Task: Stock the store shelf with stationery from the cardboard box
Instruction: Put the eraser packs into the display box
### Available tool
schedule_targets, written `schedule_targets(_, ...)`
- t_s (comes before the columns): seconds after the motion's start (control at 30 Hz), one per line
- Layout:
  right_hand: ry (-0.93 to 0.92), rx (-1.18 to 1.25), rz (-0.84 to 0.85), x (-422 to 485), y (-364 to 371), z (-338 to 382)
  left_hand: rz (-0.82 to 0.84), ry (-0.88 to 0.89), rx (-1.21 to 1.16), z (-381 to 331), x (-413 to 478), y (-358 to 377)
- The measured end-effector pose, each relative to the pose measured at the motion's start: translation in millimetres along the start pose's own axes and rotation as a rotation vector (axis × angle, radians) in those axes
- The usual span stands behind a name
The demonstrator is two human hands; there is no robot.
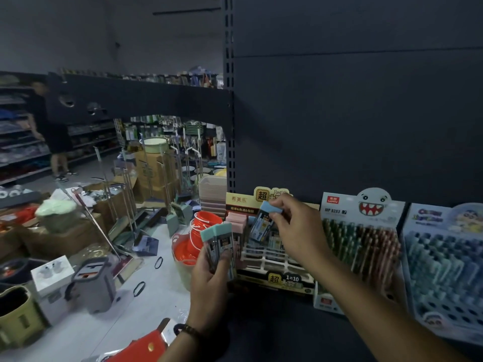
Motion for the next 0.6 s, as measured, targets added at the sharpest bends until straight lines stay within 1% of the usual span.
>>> schedule_targets(0.23, -0.005, -0.060, 0.033, 3.0, 7.9, -5.6, 0.038, 0.016, 0.031, 1.6, -0.5, 2.4)
schedule_targets(0.4, -0.011, -0.119, 0.105, 3.0, 9.4, -0.2, 0.049, 0.010, 0.038, 1.7, -0.3, 3.1)
schedule_targets(0.6, -0.070, -0.222, 0.066, 4.7, 17.6, 0.7, 0.046, 0.000, -0.045, -1.1, -2.8, 3.7)
Point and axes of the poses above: each hand's wrist, its own x-axis towards the middle knuckle, its own y-axis out of the palm, z = x × y, the point moved 2 cm from there along x, towards the middle knuckle, and after that the axes turned 10 degrees about y, right-handed, at the moved point
